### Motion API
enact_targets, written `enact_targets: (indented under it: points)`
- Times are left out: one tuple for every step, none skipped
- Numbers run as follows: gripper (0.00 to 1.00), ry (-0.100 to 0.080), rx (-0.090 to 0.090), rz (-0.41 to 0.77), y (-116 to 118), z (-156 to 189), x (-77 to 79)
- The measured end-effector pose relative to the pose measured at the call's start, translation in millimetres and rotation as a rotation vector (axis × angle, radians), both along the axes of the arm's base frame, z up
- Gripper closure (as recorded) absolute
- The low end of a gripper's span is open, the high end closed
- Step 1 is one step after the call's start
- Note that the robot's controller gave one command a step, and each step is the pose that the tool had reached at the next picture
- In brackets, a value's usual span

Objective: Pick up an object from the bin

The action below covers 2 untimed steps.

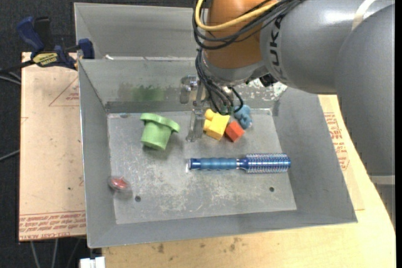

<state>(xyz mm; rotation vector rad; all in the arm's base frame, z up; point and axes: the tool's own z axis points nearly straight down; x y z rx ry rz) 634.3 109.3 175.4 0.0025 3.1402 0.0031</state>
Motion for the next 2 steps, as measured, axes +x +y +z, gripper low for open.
enact_targets:
  points:
    - [0.0,0.003,0.001,-0.158,52.8,-40.6,2.9]
    - [1.0,0.0,0.0,-0.161,51.2,-39.2,3.9]
